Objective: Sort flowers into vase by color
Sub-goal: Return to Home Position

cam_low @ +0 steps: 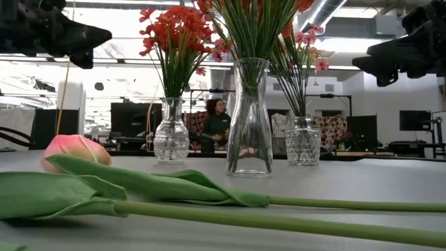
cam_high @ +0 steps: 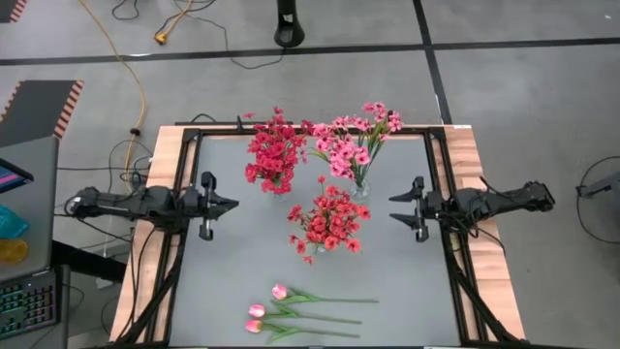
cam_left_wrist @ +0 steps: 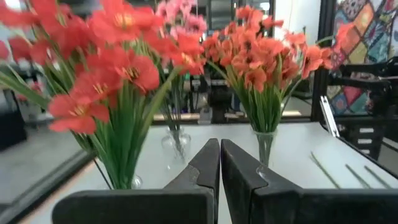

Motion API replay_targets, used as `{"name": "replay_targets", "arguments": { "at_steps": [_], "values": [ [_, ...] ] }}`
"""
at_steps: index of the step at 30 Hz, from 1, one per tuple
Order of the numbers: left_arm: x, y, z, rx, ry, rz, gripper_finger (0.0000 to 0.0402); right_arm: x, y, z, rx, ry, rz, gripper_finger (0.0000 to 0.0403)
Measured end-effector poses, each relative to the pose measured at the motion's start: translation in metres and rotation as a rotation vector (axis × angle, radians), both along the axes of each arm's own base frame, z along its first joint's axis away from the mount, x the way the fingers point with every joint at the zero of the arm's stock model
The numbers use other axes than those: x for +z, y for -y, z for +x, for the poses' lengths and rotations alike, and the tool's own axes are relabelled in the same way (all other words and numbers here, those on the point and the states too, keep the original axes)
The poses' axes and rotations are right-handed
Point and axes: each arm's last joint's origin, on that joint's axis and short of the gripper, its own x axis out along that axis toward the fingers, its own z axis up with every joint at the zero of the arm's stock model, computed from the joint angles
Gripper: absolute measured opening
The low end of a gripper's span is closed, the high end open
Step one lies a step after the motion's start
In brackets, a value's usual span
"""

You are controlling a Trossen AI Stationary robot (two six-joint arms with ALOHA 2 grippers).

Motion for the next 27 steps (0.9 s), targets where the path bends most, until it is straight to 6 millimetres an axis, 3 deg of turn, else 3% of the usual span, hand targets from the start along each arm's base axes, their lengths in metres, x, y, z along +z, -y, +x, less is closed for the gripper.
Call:
{"name": "replay_targets", "arguments": {
  "at_steps": [16,27],
  "values": [
    [-0.015,-0.002,-0.003,0.067,-0.065,0.158,0.0002,0.000,0.002,0.001,-0.026,0.031,-0.042,0.0248],
    [-0.023,-0.002,-0.003,0.046,-0.138,0.130,0.0002,-0.003,0.008,0.002,-0.099,0.018,-0.065,0.0248]
  ]
}}
